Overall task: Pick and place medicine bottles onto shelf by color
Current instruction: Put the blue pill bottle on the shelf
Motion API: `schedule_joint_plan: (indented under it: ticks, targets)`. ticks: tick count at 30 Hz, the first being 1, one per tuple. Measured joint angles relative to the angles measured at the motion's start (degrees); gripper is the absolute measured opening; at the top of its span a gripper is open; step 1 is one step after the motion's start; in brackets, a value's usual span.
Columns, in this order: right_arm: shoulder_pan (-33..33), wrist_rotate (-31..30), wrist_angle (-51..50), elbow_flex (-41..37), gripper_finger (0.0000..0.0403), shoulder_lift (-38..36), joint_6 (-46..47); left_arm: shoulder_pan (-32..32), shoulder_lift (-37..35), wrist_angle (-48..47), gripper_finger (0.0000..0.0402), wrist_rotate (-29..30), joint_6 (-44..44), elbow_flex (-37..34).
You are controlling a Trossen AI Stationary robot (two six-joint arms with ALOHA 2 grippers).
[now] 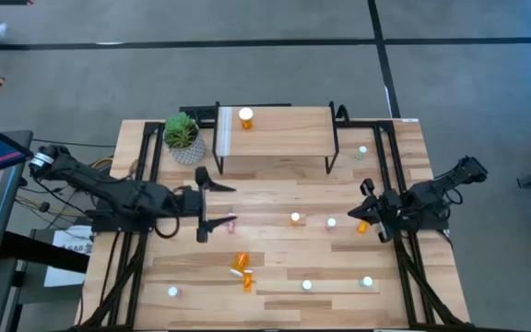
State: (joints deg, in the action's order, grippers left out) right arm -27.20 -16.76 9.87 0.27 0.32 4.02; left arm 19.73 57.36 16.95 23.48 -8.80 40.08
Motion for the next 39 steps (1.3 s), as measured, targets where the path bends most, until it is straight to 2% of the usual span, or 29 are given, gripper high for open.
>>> schedule_joint_plan:
  ticks: [4,7,12,18,22,26,29,33,36,39]
  targets:
    - [0.0,-0.2,5.2,0.0,0.0033,0.0,0.0,-1.3,-2.5,0.8,0.0315,0.4,-4.1,2.4]
    - [0.0,-3.4,8.9,0.0,0.0033,0.0,0.0,-2.1,-3.4,0.6,0.0315,2.6,-8.0,2.6]
    - [0.0,-16.3,9.7,2.3,0.0033,0.1,-3.4,-2.3,-3.0,0.4,0.0315,11.7,-6.9,2.6]
    - [0.0,-28.9,4.1,6.2,0.0033,0.1,-7.5,-2.6,-1.9,0.3,0.0315,12.9,-2.5,2.6]
    - [0.0,-40.9,-0.4,7.2,0.0033,1.2,-7.4,-3.7,-0.9,0.1,0.0315,13.7,-1.6,2.5]
    - [0.0,-55.1,-6.1,7.5,0.0033,2.3,-0.2,-5.1,0.1,2.4,0.0315,13.9,0.5,2.6]
    - [0.0,-61.8,-13.1,7.5,0.0033,3.2,6.9,-6.2,1.3,4.2,0.0315,14.0,-1.1,2.5]
    - [1.3,-64.6,-15.3,7.5,0.0033,4.8,11.2,-8.5,2.2,6.6,0.0316,13.9,-2.8,2.5]
    - [4.2,-64.4,-11.8,7.9,0.0033,6.9,8.7,-10.8,3.3,8.9,0.0316,12.5,-4.1,2.5]
    - [6.8,-61.7,-10.7,10.8,0.0033,8.8,5.3,-13.5,4.2,12.2,0.0316,10.0,-4.1,2.5]
